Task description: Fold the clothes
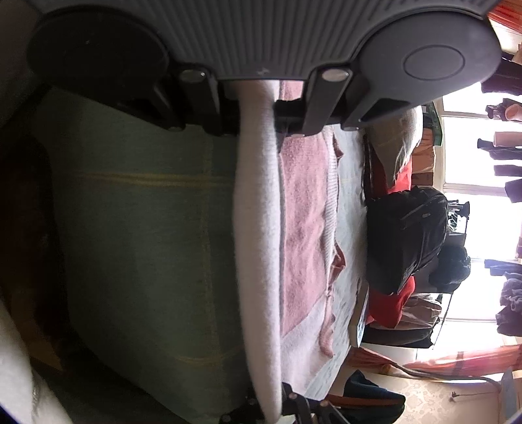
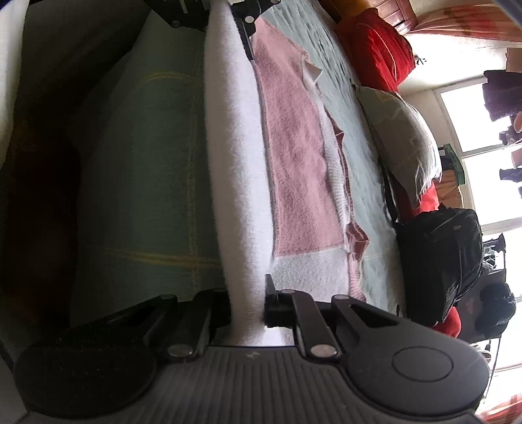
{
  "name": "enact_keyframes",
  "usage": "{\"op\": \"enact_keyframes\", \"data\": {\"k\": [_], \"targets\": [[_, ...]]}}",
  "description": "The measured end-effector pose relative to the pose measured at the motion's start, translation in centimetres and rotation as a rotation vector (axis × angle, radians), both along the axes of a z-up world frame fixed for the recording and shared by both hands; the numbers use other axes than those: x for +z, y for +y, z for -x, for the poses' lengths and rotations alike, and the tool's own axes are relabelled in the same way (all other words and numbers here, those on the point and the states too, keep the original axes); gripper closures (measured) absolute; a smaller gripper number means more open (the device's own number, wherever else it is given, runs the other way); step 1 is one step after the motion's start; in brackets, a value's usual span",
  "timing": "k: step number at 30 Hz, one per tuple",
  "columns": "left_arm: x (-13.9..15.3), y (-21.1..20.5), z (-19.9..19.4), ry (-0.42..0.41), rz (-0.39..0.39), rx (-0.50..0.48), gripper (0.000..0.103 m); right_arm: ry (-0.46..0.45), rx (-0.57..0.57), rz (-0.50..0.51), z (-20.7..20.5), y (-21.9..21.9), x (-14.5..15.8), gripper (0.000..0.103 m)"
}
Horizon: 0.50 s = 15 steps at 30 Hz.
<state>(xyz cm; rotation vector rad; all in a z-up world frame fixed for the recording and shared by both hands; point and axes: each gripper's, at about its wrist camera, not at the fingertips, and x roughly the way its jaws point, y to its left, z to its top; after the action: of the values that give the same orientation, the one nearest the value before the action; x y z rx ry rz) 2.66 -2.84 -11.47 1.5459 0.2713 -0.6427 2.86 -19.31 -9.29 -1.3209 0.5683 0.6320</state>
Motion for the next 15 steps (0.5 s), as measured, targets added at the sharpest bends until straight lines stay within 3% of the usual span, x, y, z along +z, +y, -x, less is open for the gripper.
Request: {"op": "enact_keyframes", "data": {"k": [5,8,9,12,14,15], "targets": [[1.1,1.3,1.1,0.071,0.007,-0.001,0.085,0.054,0.008,0.014,0.6,-1.0,0.6,0.076],[3.7,3.2,1.6,0.179,0.067,0.017,0.079,0.121,-0.03,-0.021,0.6,-3.3,2.6,0.055],[4.8,4.0,1.7,0.221,0.104,0.037,0.077,0.139,-0.056,-0.048,0.5,-4.3,3.5,0.046],[7.9,6.3,0.1,0.311,0.269,0.187,0.074,0.19,-0.165,-0.175,0.0,-7.4,6.0,0.036],[10.0,7.6,-1.8,0.329,0.416,0.312,0.07,0.196,-0.244,-0.277,-0.6,-8.8,7.2,0.034],[11.0,7.8,-3.0,0.343,0.505,0.37,0.063,0.194,-0.286,-0.331,-1.0,-9.4,7.6,0.031]]}}
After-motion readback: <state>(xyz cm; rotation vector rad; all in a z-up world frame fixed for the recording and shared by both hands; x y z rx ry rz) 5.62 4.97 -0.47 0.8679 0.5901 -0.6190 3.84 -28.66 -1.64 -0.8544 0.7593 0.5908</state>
